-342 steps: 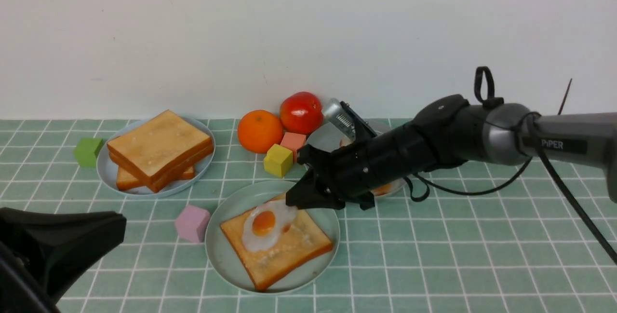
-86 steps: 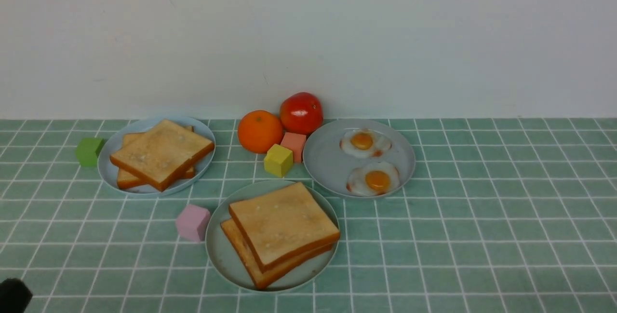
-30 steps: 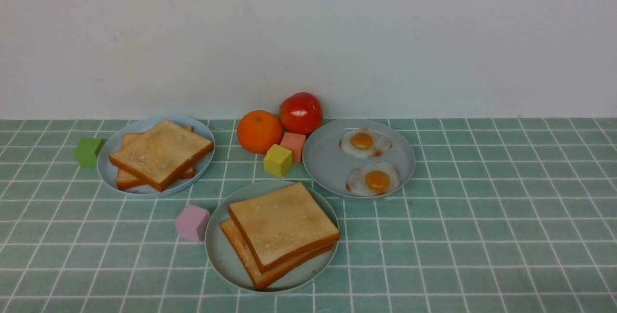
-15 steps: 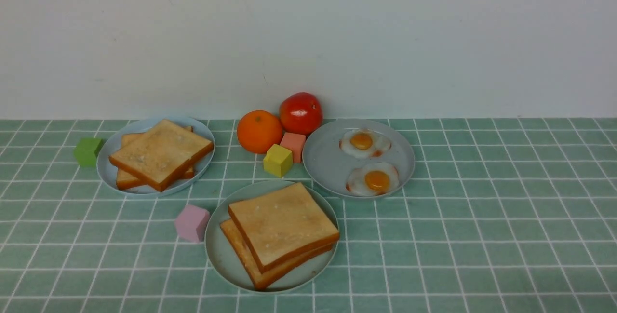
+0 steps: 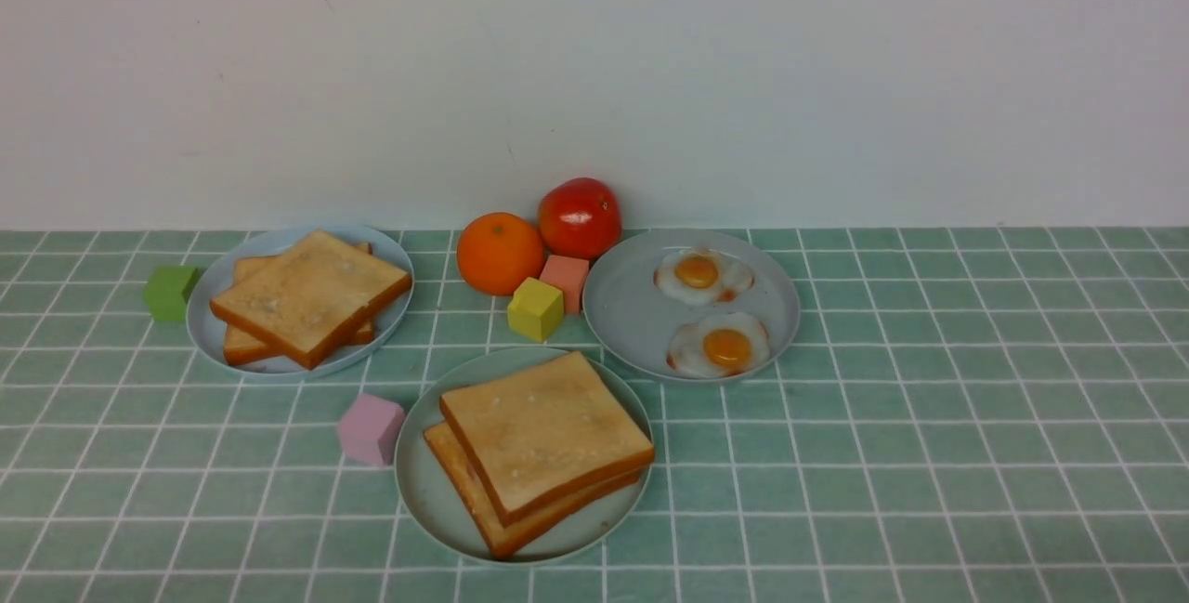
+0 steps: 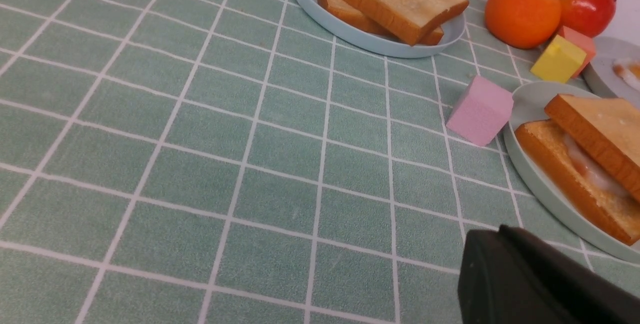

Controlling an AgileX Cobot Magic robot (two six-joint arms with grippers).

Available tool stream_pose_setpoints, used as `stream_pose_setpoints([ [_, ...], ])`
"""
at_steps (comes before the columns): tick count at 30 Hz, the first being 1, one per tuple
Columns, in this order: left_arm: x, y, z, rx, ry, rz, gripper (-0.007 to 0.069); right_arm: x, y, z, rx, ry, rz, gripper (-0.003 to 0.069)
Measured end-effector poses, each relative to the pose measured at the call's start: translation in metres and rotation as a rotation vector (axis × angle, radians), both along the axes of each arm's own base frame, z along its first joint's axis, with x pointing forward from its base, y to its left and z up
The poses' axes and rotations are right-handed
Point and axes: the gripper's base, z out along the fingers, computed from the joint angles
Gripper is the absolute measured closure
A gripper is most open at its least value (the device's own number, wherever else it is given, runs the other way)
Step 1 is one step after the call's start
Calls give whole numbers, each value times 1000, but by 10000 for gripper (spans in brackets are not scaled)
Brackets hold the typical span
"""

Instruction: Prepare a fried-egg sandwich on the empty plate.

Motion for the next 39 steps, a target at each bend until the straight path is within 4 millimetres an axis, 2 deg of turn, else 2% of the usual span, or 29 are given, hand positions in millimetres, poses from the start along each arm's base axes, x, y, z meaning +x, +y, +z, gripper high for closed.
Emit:
stream_pose_setpoints([
  [39,0,0,0,0,0,0,569,0,0,0,-1,0,0,497],
])
